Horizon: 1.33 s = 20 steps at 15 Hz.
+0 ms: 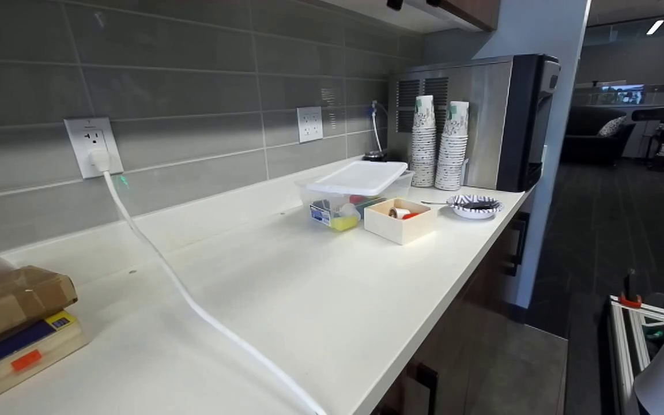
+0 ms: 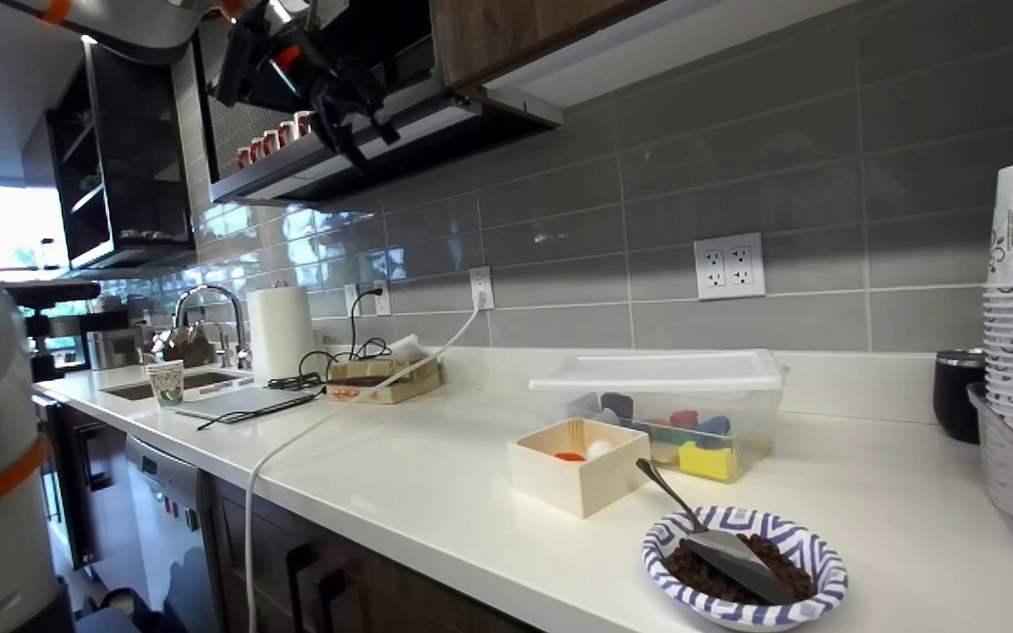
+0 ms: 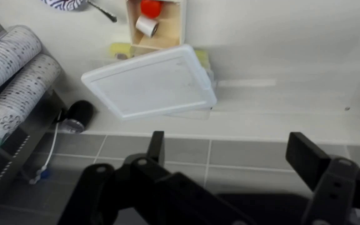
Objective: Open and close the cabinet
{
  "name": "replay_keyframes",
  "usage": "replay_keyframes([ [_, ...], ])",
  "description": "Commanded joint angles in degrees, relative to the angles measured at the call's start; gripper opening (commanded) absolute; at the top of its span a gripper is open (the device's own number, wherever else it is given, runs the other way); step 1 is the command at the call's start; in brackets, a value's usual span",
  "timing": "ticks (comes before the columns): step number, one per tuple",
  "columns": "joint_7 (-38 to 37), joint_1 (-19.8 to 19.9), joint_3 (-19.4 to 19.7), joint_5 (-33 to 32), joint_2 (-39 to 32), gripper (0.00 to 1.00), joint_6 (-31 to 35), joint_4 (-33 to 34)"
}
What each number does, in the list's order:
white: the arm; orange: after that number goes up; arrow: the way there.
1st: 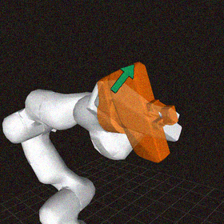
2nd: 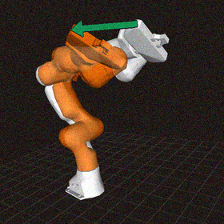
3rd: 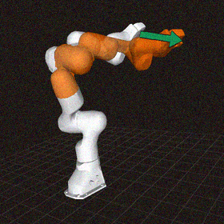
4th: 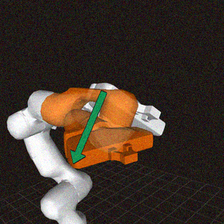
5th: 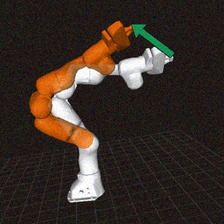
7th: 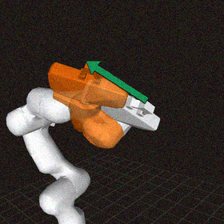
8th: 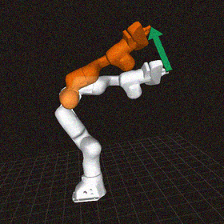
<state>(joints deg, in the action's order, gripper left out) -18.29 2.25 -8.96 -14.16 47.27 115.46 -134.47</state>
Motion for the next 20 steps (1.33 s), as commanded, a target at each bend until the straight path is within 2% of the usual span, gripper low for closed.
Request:
replay_keyframes([
  [1,1.6,4.5,2.6,-3.9,0.5,1.0,4.9,4.0],
  [6,0.6,11.1,5.0,-7.3,-2.8,1.0,14.3,9.6],
  [10,-0.6,16.3,5.7,-8.5,-4.9,1.0,18.9,14.1],
  [16,-3.5,23.4,6.5,-9.8,-9.6,1.0,21.4,22.3],
  [20,-4.2,25.9,9.1,-9.7,-13.8,1.0,21.5,27.3],
])
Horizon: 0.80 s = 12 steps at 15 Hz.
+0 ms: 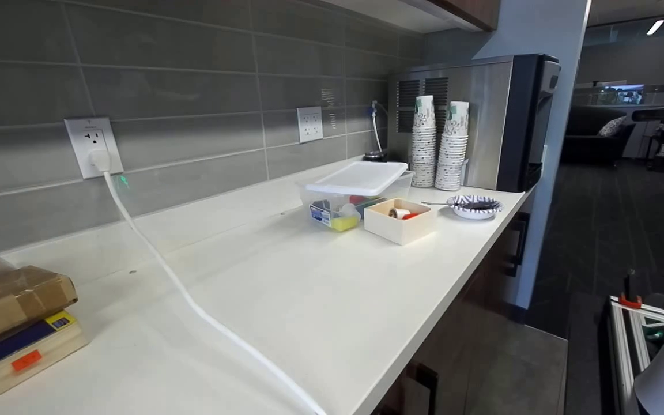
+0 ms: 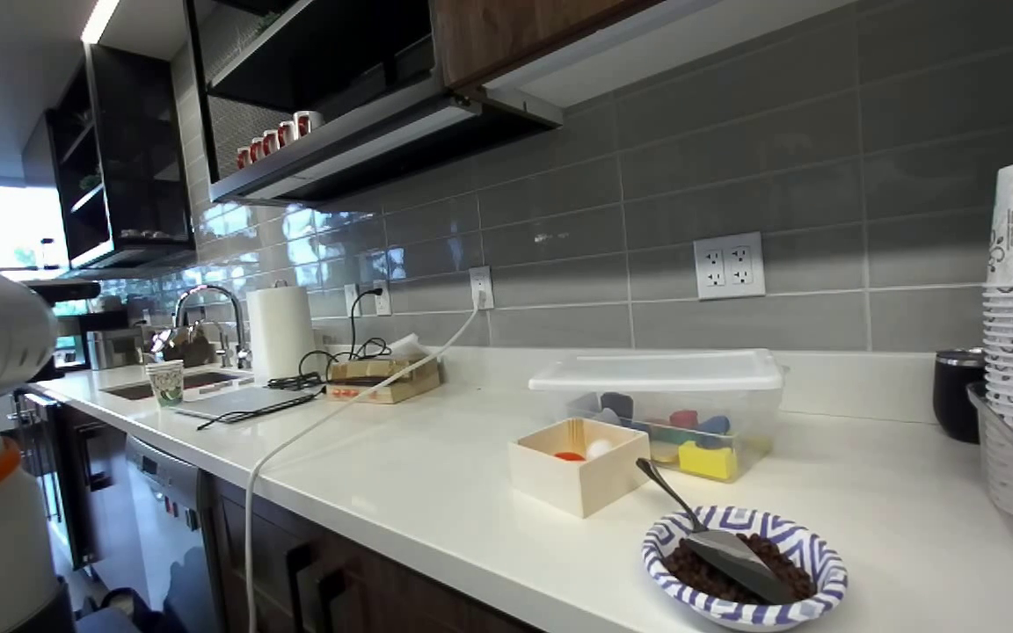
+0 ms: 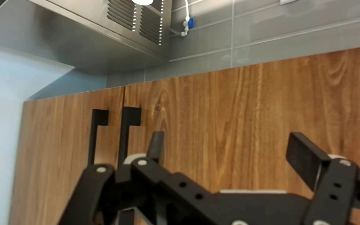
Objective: Open and close the cabinet
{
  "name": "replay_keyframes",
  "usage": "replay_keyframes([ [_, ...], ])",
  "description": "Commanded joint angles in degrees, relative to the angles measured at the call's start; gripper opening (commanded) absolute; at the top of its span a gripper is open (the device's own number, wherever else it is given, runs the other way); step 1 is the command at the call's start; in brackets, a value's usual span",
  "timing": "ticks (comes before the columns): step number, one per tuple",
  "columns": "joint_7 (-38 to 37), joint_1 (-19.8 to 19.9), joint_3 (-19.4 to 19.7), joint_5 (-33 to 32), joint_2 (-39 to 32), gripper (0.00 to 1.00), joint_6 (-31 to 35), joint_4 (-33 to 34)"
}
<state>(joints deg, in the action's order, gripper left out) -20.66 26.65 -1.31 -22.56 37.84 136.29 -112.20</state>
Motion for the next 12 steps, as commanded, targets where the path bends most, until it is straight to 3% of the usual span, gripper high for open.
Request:
replay_keyframes([
  [1,-1.9,1.9,2.3,-1.3,-5.5,1.0,0.7,6.3],
  [12,-1.8,2.1,10.3,-1.7,-22.1,1.0,-1.3,24.2],
])
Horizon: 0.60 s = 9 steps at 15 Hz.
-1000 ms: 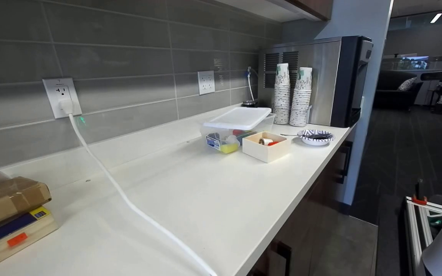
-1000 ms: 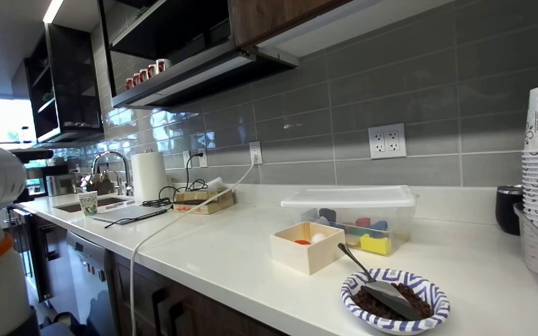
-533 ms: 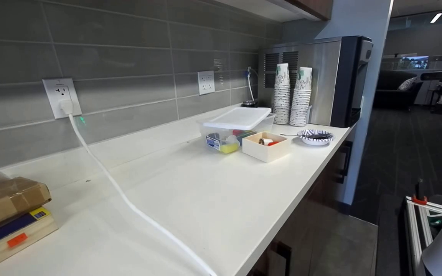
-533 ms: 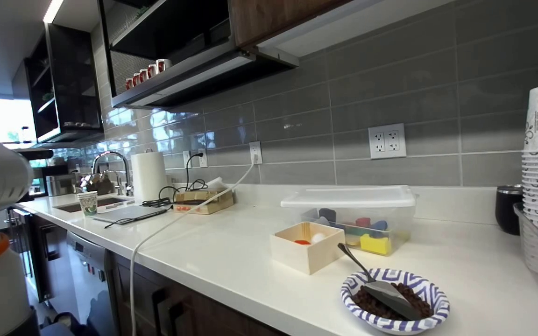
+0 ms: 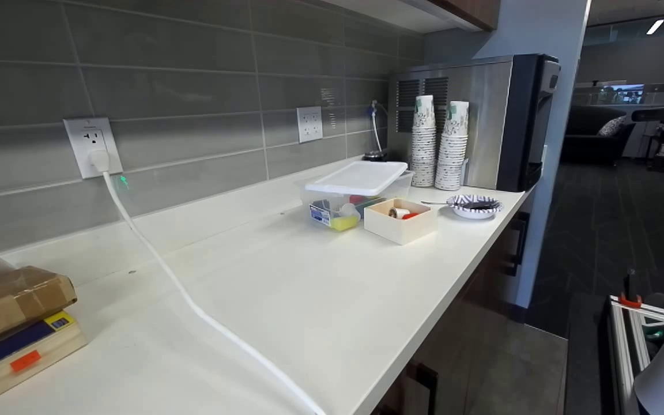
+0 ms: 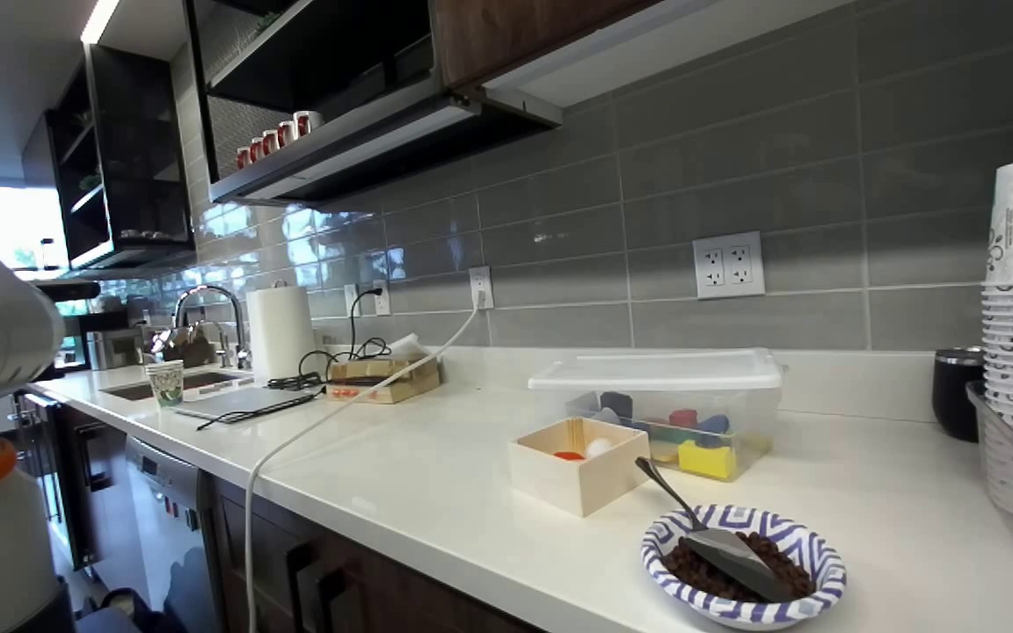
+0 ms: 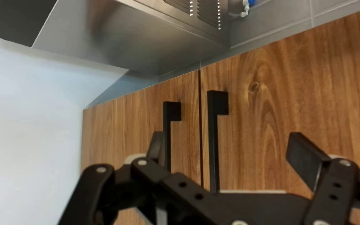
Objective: Open and close the cabinet
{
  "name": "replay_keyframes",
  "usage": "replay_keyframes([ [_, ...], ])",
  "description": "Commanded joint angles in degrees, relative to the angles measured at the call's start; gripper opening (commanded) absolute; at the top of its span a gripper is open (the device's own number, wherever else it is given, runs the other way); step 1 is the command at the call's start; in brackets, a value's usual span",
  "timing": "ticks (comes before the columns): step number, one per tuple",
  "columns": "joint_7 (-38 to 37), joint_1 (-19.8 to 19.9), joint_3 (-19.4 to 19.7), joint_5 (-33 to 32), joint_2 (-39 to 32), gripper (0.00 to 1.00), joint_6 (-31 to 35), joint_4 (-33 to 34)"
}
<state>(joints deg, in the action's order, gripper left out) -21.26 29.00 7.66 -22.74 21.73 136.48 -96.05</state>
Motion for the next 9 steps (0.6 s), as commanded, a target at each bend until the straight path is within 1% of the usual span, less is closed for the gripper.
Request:
replay_keyframes([
  [1,-1.1,-0.5,2.0,-1.4,-7.6,1.0,-1.9,10.0],
  [5,-0.5,-1.8,5.2,0.4,-13.6,1.0,-2.8,16.8],
  [9,-0.1,-3.3,7.8,1.6,-18.3,1.0,-3.0,21.7],
])
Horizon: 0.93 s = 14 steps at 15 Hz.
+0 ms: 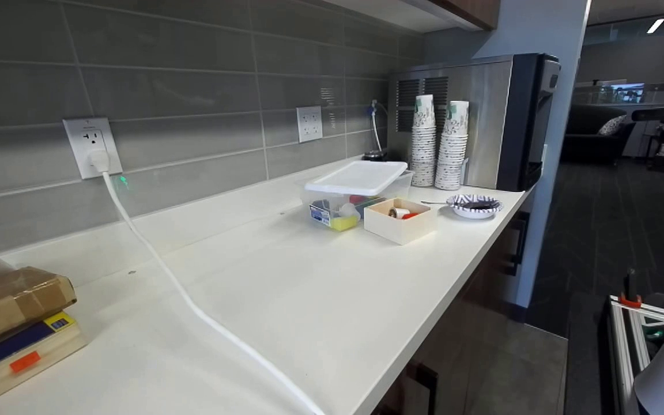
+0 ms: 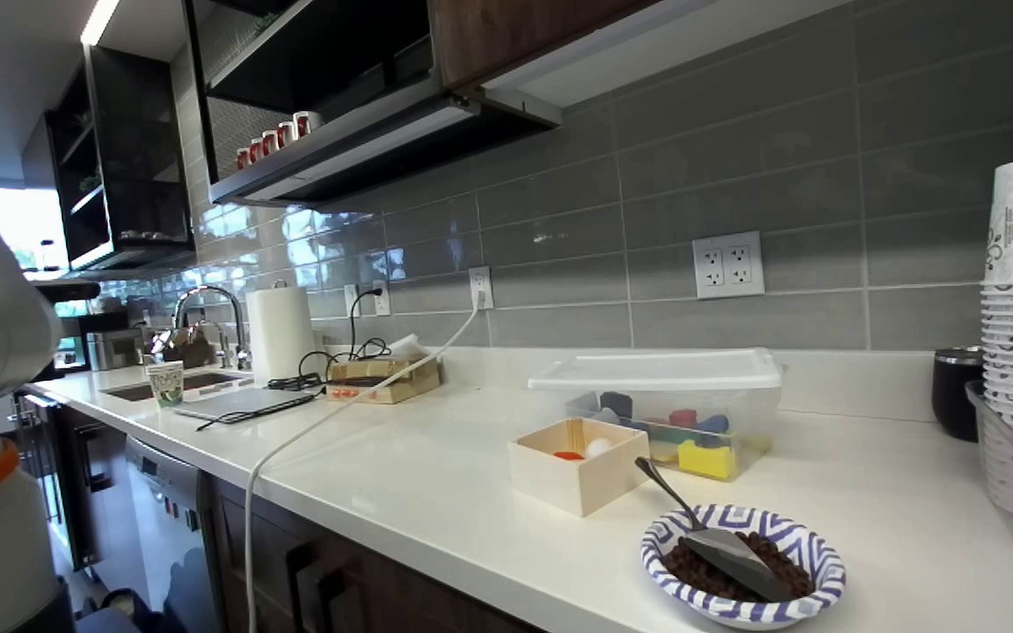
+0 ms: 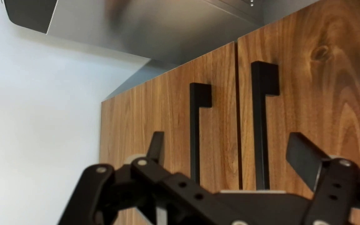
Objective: Open and close the cabinet
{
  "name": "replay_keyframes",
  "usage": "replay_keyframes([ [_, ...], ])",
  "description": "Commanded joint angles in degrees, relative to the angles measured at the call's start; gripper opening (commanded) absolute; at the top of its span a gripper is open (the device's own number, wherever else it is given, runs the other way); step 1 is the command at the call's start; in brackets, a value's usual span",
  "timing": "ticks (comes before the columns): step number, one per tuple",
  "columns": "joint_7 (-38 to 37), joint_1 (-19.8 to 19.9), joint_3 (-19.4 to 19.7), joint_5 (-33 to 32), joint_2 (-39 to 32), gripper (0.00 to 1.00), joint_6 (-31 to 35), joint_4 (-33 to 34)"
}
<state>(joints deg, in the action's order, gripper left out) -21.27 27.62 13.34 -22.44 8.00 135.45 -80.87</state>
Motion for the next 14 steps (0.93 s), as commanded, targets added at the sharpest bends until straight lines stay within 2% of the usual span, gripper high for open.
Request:
replay_keyframes([
  [1,0.1,-2.4,2.6,1.6,-5.6,1.0,-2.0,7.6],
  [2,0.2,-1.0,1.2,2.3,-6.5,1.0,-1.9,8.3],
  [14,-0.1,-0.4,1.2,5.9,-16.6,1.0,-5.4,19.9],
])
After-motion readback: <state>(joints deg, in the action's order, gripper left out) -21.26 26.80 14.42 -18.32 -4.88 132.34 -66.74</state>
